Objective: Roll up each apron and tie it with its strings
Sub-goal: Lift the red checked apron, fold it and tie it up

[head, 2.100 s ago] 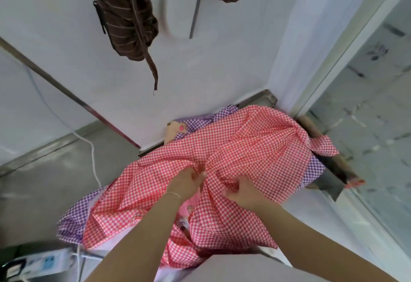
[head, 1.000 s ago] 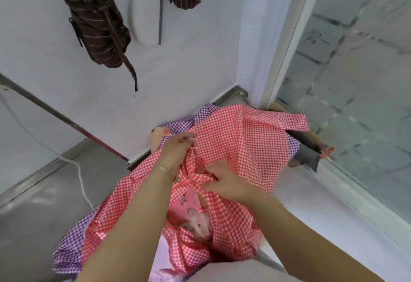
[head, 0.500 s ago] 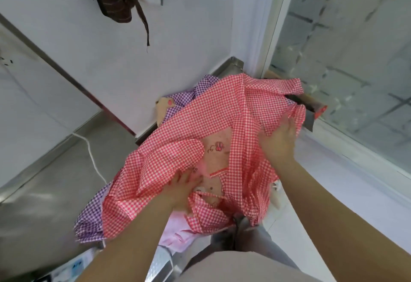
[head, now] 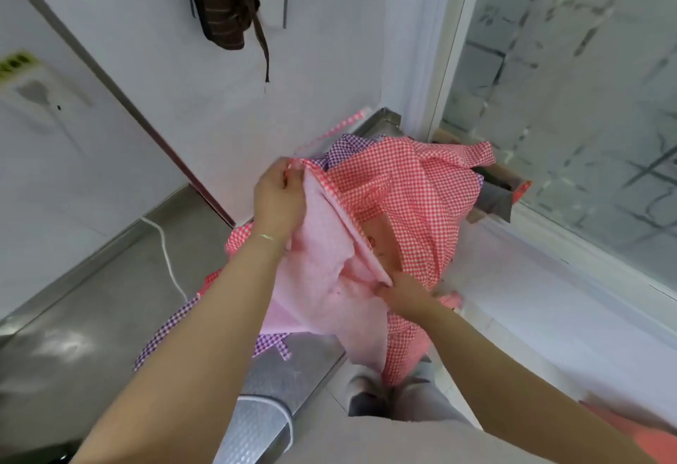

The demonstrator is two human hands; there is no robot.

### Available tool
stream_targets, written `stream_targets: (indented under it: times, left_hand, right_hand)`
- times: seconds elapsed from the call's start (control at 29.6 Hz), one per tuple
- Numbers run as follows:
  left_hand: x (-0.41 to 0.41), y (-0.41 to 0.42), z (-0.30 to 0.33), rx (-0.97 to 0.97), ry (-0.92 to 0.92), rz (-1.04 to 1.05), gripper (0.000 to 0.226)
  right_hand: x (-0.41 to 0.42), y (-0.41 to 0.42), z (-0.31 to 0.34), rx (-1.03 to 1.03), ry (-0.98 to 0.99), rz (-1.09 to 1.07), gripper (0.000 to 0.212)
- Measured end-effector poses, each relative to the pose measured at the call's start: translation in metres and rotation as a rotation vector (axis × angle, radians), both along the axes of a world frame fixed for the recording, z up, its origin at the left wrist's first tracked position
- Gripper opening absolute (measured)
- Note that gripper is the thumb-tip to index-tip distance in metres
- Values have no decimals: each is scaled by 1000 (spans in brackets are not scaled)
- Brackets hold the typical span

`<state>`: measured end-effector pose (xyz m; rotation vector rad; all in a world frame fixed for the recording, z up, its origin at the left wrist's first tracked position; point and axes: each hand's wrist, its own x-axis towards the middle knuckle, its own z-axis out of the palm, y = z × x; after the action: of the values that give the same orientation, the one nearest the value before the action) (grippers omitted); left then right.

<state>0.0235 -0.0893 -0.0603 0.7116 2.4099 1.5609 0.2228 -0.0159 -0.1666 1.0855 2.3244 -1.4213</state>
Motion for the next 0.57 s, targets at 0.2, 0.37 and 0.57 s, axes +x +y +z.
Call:
stream_targets:
  times: [0.2,0.37,0.57]
  left_hand:
    - [-6,11,46,-363,536,-425,73]
    - [41,36,50,-346,257,-766,22]
    - [12,35,76,-35,4,-600,37]
  right_hand:
    - [-5,56,90,78,269,-55,19]
    - [-13,68,144,130,536,-145,16]
    - [13,94,138,66,107,104,46]
